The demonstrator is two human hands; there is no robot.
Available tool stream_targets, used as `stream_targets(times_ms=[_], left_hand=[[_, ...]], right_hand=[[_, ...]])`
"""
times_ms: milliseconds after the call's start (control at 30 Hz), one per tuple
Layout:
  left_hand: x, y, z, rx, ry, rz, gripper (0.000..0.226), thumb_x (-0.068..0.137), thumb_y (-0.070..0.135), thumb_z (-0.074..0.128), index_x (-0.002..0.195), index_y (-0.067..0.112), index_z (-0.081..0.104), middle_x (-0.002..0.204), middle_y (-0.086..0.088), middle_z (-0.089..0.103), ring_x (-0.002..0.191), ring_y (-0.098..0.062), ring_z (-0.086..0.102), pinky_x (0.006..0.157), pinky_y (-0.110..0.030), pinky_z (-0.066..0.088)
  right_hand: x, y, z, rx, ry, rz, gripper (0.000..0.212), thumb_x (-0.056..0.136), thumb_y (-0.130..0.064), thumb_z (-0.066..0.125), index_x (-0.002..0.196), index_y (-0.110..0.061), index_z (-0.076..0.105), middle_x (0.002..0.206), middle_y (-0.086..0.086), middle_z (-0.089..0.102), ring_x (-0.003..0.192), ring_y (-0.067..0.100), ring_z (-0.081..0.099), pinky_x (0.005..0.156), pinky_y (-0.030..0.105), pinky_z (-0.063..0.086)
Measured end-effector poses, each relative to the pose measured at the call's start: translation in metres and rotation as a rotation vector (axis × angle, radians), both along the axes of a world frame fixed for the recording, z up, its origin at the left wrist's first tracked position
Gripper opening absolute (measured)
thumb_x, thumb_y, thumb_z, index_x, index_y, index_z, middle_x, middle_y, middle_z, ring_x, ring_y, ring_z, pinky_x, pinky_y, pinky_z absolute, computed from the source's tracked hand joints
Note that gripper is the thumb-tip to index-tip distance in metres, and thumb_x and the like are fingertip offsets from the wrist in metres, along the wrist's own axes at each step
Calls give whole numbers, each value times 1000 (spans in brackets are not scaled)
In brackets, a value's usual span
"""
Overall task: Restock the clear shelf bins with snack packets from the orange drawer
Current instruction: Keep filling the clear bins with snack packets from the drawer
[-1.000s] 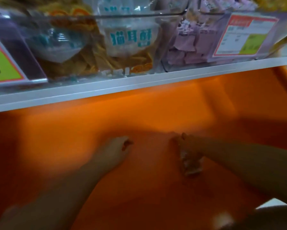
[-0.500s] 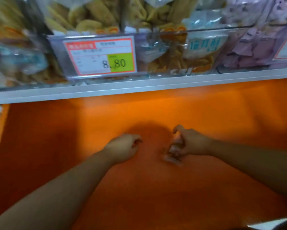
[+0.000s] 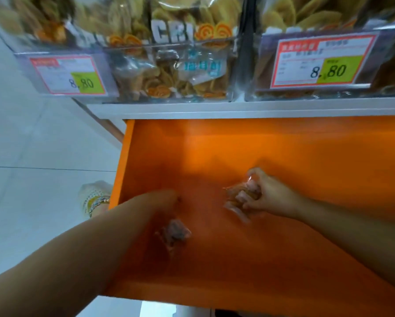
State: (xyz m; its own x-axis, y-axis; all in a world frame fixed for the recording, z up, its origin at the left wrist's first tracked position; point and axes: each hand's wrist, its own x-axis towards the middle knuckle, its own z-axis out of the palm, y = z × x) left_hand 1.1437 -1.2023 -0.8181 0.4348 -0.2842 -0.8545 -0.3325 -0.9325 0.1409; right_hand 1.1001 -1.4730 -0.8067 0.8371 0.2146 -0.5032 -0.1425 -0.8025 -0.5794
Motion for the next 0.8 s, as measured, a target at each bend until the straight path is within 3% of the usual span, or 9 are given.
stream_targets(times_ms=[133, 300, 333, 400, 500, 600, 667, 733, 800], left_hand=[[-17, -3, -23, 108, 117, -26, 54, 86, 10, 67, 136, 9, 46, 133, -12, 56, 116, -25, 57, 90, -30, 49], [-19, -11, -36, 161, 239, 216, 21, 89, 15, 64, 110, 12, 62, 115, -9, 67, 95, -23, 67, 84, -34, 56], [-18, -12, -33, 113, 276, 245, 16, 88, 18, 64, 102, 9, 64, 105, -9, 68, 87, -23, 67, 74, -33, 57], [-11, -15, -25, -41, 259, 234, 15, 85, 20, 62, 88, 5, 62, 87, -13, 63, 71, -25, 61, 56, -27, 45], [4, -24, -2, -184, -16, 153, 23, 93, 26, 58, 98, 4, 61, 95, -14, 64, 81, -27, 57, 63, -26, 36], [8, -38, 27, -356, -81, 235, 10, 93, 24, 59, 91, 18, 51, 83, 1, 54, 74, -13, 49, 63, -26, 37], [4, -50, 50, -518, -64, 387, 15, 90, 19, 63, 84, 23, 50, 76, 6, 52, 66, -7, 47, 61, -23, 38], [-3, -64, 77, -650, -46, 532, 18, 79, 29, 70, 83, 29, 53, 77, 8, 56, 68, -7, 51, 66, -24, 42], [-9, -77, 100, -746, -50, 622, 36, 59, 49, 70, 87, 30, 57, 82, 8, 61, 76, -10, 57, 75, -29, 47]], right_hand=[[-2, 4, -2, 0, 41, 16, 71, 75, -31, 79, 129, -20, 34, 95, -3, 57, 83, 15, 60, 66, 29, 47], [-5, -11, -10, -5, 65, -13, 74, 74, -29, 80, 131, -19, 34, 77, -14, 53, 67, 1, 55, 52, 16, 41], [-5, -15, -12, -7, 67, -23, 73, 73, -29, 80, 130, -20, 35, 78, -14, 53, 68, 0, 54, 51, 15, 40], [-3, -20, -12, -14, 64, -41, 66, 73, -30, 81, 122, -23, 37, 81, -13, 53, 70, 1, 53, 50, 13, 36], [2, -21, -4, -1, 20, -71, 54, 74, -35, 79, 109, -23, 41, 87, -5, 57, 77, 13, 58, 55, 24, 43], [6, -21, 23, 16, -38, -58, 49, 73, -36, 79, 106, -17, 47, 84, -4, 58, 78, 15, 57, 62, 29, 44], [4, -26, 49, 52, -72, -68, 47, 71, -33, 81, 103, -17, 50, 87, 2, 62, 79, 19, 59, 64, 33, 46], [0, -34, 81, 100, -125, -92, 42, 72, -30, 80, 100, -19, 51, 90, 6, 65, 81, 22, 62, 65, 35, 47], [-7, -44, 114, 134, -168, -120, 37, 74, -29, 79, 95, -23, 49, 91, 5, 66, 84, 23, 63, 69, 36, 49]])
